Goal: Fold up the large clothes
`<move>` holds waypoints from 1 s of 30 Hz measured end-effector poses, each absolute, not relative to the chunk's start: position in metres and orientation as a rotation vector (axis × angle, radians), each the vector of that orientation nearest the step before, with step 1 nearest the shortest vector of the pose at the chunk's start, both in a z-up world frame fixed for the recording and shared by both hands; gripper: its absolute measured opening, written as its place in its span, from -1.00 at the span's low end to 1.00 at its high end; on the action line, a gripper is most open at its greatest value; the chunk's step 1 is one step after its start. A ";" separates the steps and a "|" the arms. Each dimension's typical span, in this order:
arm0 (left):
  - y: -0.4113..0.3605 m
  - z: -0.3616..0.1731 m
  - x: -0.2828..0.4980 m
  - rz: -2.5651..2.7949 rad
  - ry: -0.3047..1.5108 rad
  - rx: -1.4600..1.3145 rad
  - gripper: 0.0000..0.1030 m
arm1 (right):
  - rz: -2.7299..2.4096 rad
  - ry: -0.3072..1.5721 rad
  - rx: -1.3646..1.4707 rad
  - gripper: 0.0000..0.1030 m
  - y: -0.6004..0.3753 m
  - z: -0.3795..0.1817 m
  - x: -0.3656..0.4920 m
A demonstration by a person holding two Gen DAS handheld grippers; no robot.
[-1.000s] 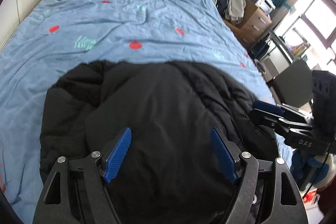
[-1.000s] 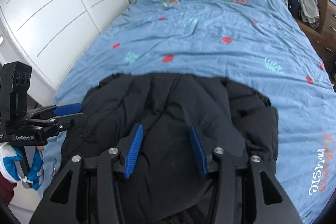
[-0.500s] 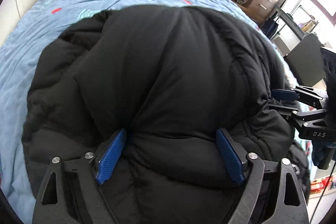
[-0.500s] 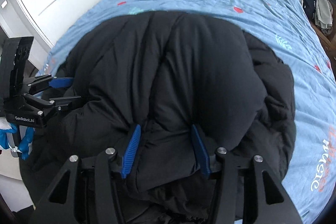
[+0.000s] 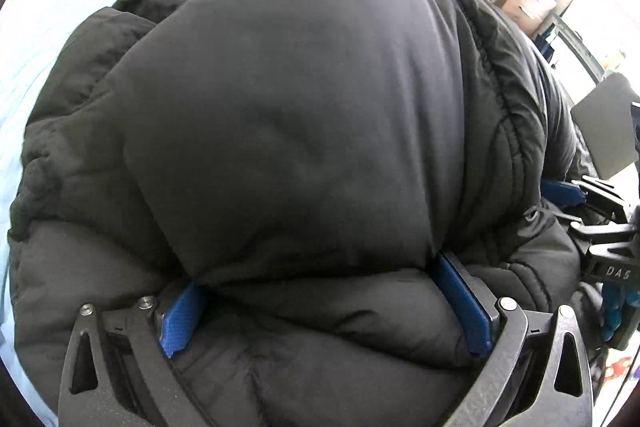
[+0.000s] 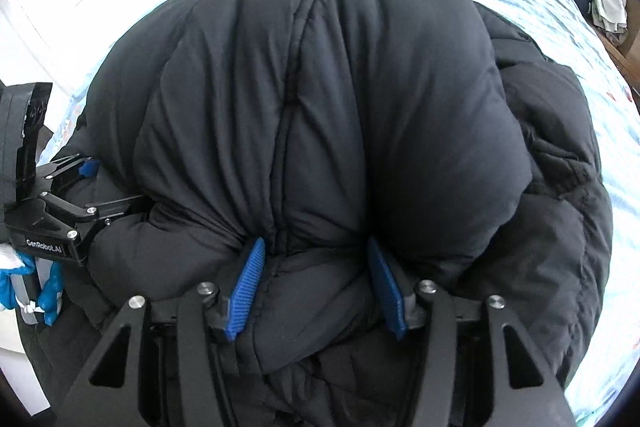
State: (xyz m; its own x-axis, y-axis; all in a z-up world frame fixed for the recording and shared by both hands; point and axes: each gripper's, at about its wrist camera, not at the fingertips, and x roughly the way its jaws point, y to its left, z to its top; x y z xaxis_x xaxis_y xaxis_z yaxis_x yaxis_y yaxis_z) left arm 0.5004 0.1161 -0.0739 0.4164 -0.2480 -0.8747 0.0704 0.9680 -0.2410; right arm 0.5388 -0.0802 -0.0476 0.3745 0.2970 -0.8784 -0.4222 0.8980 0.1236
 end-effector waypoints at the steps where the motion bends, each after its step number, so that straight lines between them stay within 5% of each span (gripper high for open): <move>1: 0.119 -0.070 0.498 -0.202 1.129 -0.195 0.99 | 0.459 1.098 -0.134 0.02 -0.083 -0.044 0.541; 16: 0.151 0.039 0.490 -0.228 0.941 -0.133 0.98 | 0.509 0.947 -0.161 0.07 -0.098 0.063 0.538; 30: 0.105 -0.031 0.574 -0.211 1.032 -0.059 0.98 | 0.449 0.979 -0.177 0.13 -0.061 0.017 0.616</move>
